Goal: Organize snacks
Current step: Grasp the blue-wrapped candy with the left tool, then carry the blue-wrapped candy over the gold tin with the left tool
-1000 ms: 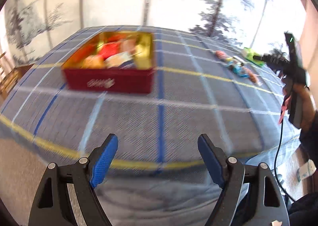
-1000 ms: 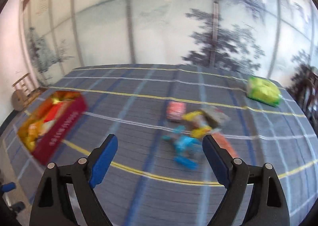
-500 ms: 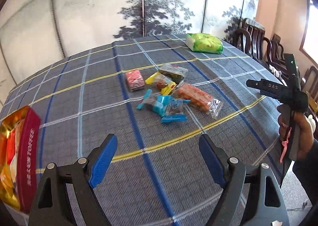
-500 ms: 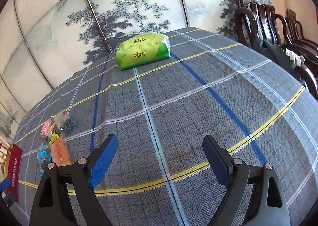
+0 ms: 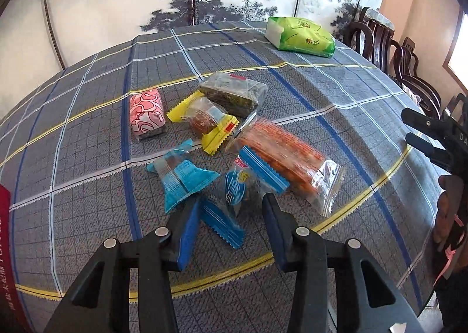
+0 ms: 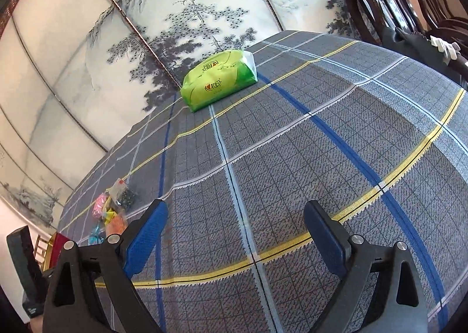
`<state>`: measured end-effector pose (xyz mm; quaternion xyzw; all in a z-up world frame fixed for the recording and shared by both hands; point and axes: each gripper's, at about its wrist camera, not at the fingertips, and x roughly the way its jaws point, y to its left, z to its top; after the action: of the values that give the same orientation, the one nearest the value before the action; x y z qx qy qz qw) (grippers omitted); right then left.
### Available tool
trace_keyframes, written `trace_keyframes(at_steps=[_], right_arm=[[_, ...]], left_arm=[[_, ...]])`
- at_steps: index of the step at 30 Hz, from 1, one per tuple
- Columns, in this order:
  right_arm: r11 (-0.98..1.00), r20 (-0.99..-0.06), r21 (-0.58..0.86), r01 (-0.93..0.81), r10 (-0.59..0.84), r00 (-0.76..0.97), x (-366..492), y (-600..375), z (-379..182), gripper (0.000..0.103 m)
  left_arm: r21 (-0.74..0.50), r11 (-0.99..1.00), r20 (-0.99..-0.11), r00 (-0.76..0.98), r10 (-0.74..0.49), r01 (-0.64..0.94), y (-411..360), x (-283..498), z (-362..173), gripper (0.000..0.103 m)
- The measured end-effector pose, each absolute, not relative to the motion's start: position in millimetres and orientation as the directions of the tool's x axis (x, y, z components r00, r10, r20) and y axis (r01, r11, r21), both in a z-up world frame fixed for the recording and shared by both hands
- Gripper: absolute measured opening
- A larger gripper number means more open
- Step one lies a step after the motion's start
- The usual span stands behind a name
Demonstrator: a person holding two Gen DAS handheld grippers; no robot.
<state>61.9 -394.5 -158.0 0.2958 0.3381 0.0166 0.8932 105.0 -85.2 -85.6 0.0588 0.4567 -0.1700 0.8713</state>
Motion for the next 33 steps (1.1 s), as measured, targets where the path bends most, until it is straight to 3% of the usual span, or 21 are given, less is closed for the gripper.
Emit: trace_keyframes(at_steps=[9,18,33], right_arm=[[0.818,-0.578,0.554,0.159,0.240,0.780,59.0,-396.2,-156.5,0.094],[0.818,-0.584,0.552,0.162,0.240,0.776,60.0,-396.0,-156.3,0.094],[0.826,-0.600,0.538,0.167,0.236,0.764,61.9,-392.8,-158.2,0.095]], left_arm=[[-0.061,0.924,-0.812,0.520,-0.266,0.377,-95.1,117.6,-83.8,0.022],[-0.065,0.923,-0.767,0.573,-0.290,0.380,-83.6,85.6,-48.4,0.021],[0.120,0.981,-0.702,0.712,-0.023,0.149,23.8,80.5,-6.7,0.021]])
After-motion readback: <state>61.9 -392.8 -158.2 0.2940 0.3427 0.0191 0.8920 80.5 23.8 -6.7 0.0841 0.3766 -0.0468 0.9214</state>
